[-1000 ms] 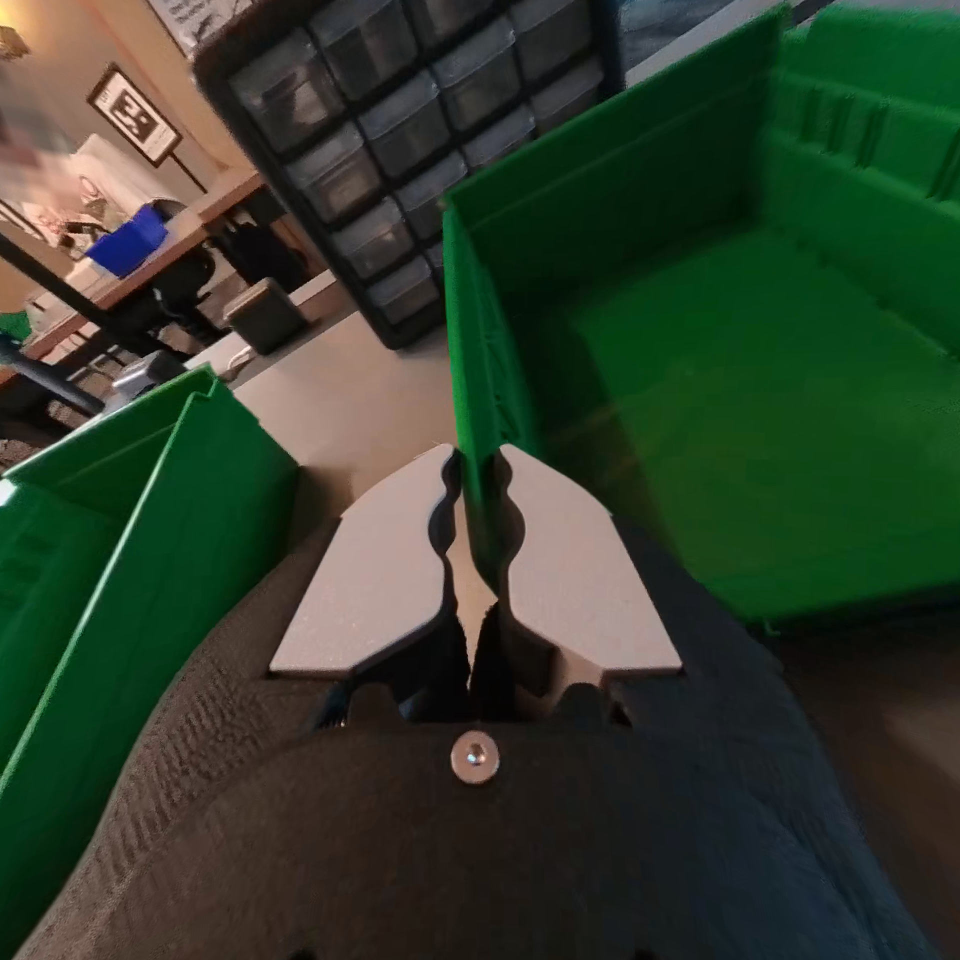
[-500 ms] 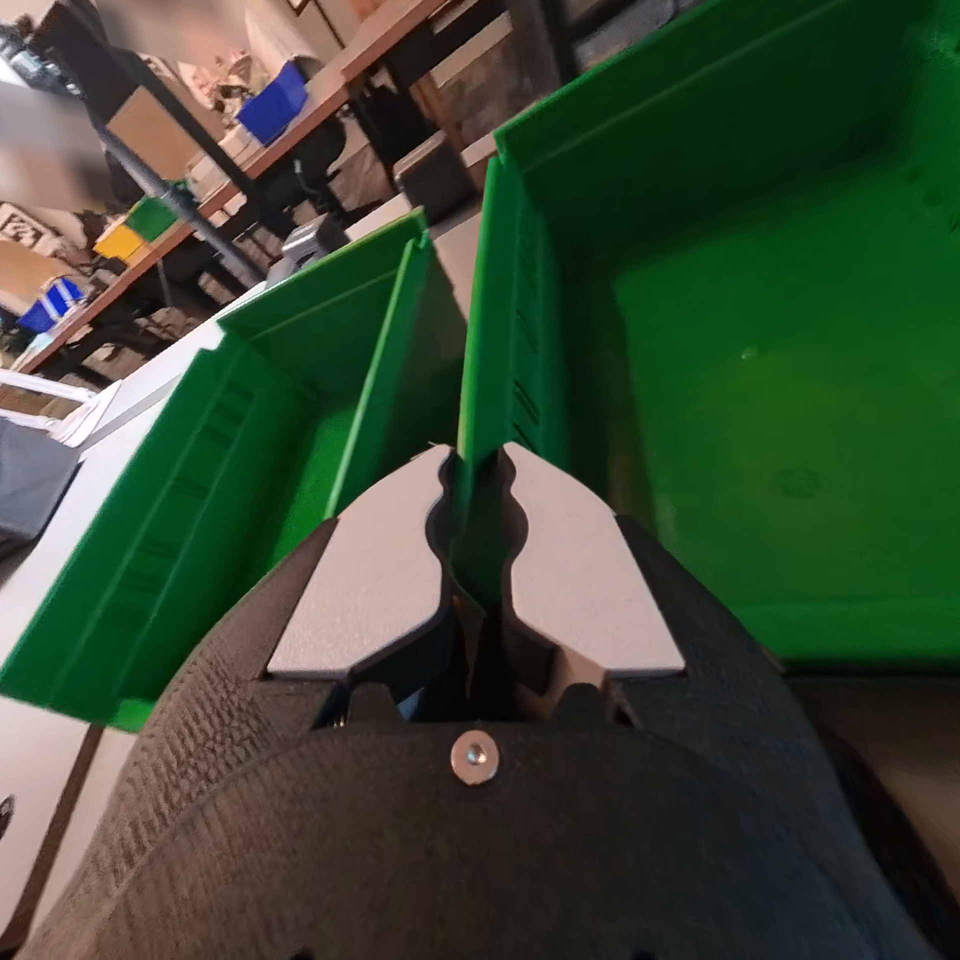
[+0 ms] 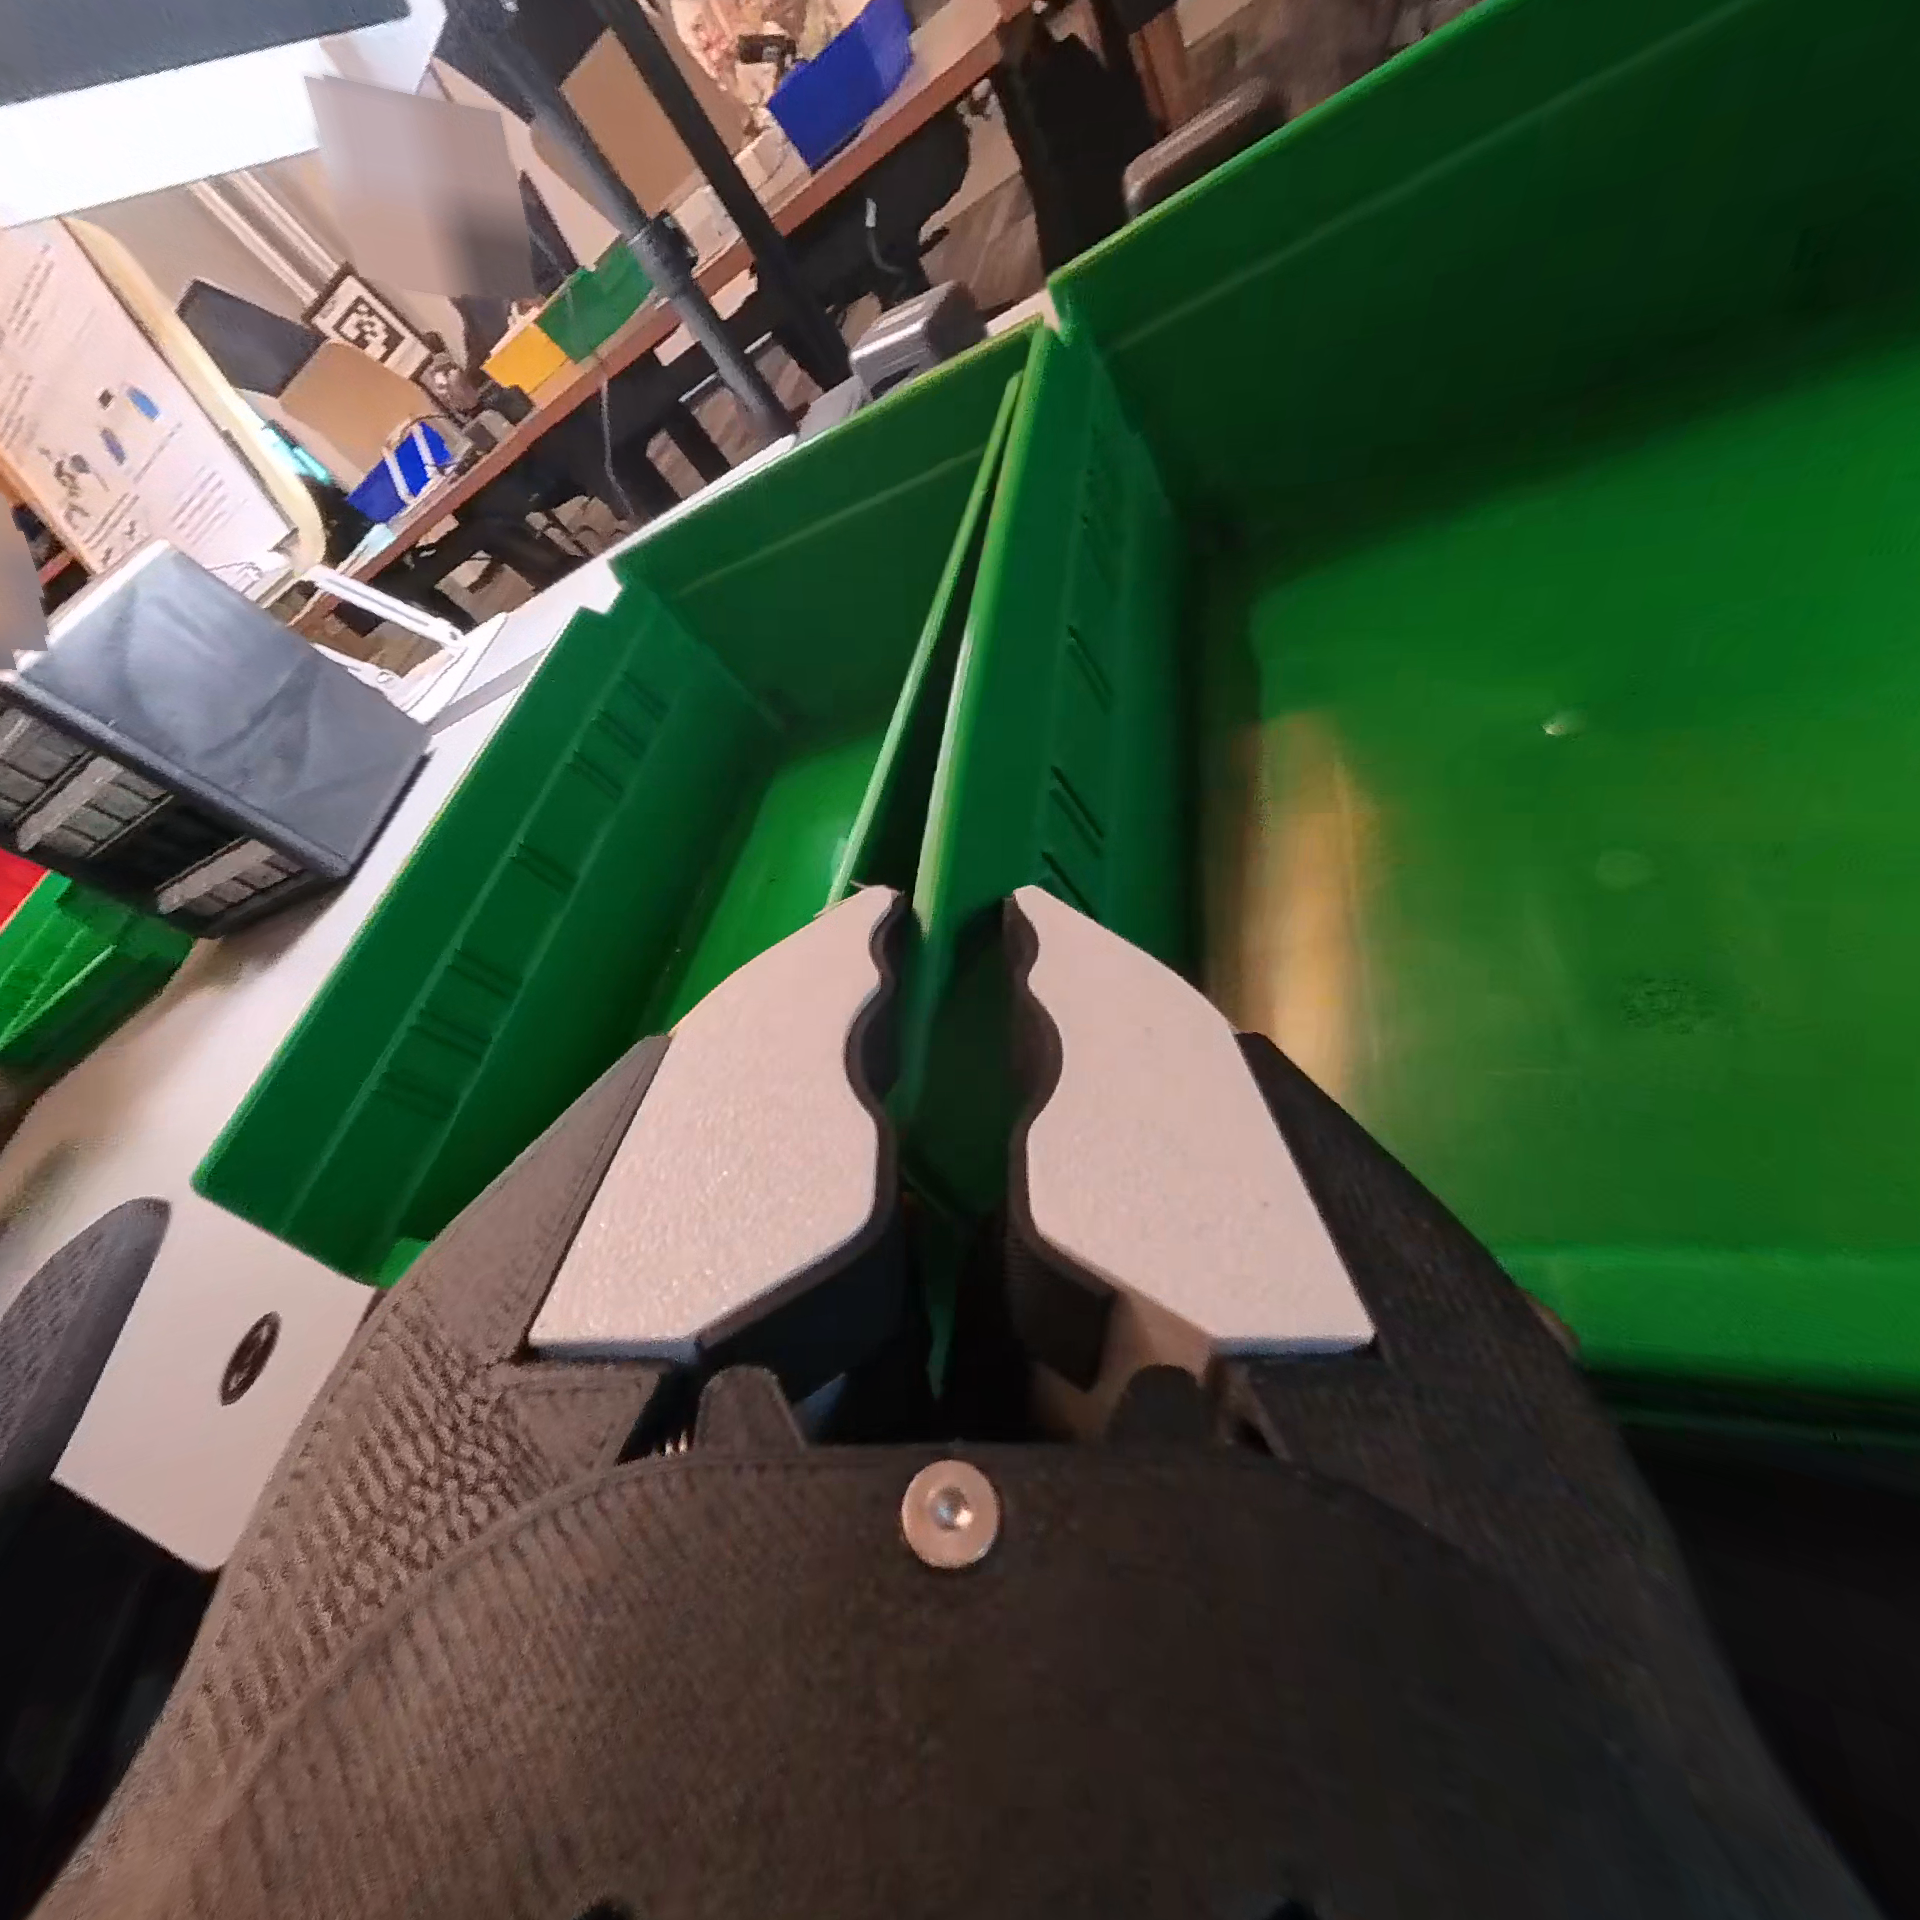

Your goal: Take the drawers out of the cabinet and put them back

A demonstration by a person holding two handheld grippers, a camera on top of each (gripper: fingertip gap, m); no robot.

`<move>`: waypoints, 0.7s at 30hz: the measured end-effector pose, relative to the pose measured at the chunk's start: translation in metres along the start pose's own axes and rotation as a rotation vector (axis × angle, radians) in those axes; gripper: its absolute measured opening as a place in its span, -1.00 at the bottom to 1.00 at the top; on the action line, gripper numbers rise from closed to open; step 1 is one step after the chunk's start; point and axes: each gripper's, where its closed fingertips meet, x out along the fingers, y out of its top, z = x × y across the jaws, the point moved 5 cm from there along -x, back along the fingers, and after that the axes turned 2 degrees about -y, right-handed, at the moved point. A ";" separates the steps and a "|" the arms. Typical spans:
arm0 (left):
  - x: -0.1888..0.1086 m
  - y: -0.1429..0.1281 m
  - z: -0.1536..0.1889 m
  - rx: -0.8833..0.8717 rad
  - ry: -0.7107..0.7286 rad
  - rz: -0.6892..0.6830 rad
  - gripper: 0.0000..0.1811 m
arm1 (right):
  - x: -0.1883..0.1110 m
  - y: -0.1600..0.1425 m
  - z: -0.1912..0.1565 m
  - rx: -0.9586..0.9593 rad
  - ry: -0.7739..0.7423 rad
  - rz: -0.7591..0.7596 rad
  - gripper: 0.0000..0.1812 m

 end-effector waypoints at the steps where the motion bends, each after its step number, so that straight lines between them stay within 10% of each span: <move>1: 0.001 -0.001 -0.003 -0.001 0.015 -0.003 -0.81 | 0.000 -0.001 0.000 -0.001 -0.001 -0.003 -0.58; 6: -0.001 -0.005 -0.007 -0.009 -0.012 -0.011 -0.81 | 0.002 -0.004 0.001 -0.006 -0.005 -0.020 -0.58; 12: -0.049 0.012 -0.029 -0.111 -0.399 0.163 -0.43 | 0.003 -0.005 0.004 0.006 -0.008 -0.020 -0.58; 21: -0.093 -0.007 -0.103 -0.090 -0.434 0.406 -0.40 | 0.003 -0.007 0.003 0.000 -0.009 -0.017 -0.58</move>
